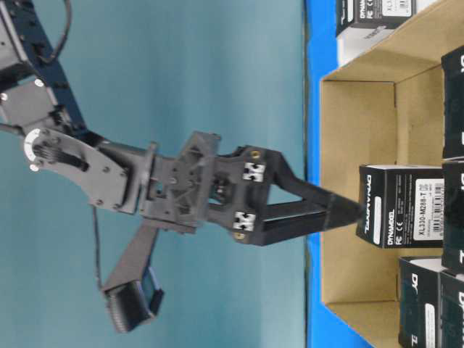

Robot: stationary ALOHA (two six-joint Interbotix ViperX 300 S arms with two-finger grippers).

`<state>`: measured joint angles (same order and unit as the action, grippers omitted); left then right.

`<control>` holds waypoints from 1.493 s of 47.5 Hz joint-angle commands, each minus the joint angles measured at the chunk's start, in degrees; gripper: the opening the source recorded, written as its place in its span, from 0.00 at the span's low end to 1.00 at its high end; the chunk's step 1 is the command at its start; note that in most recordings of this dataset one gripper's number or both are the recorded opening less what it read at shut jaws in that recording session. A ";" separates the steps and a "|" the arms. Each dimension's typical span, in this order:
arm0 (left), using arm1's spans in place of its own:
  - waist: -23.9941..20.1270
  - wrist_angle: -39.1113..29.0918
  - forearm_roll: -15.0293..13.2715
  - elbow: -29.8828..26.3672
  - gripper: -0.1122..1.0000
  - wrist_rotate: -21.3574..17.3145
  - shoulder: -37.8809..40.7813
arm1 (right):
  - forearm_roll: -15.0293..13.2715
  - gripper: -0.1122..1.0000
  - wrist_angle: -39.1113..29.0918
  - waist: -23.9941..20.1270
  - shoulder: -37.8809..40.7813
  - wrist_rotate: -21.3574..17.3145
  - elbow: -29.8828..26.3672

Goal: Pick the box from inside the cardboard box.

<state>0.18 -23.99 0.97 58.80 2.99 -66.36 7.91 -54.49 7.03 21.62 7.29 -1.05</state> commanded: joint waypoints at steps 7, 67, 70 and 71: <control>0.18 0.53 0.09 -1.67 0.04 -0.18 0.70 | 0.18 1.00 1.05 -0.35 1.23 0.18 -0.18; 0.18 0.53 0.00 -1.67 0.04 -0.18 0.53 | 0.18 0.65 4.04 -0.79 4.92 1.32 0.62; 0.18 0.53 0.00 -1.67 0.04 -0.18 0.53 | 0.18 0.65 3.87 -0.79 4.22 1.23 0.44; 0.18 0.44 0.00 -1.67 0.04 -0.18 0.62 | 0.26 0.65 3.69 -0.79 3.96 1.14 0.26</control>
<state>0.26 -23.99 0.88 58.80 2.90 -66.36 7.82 -50.63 6.68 26.63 8.53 0.00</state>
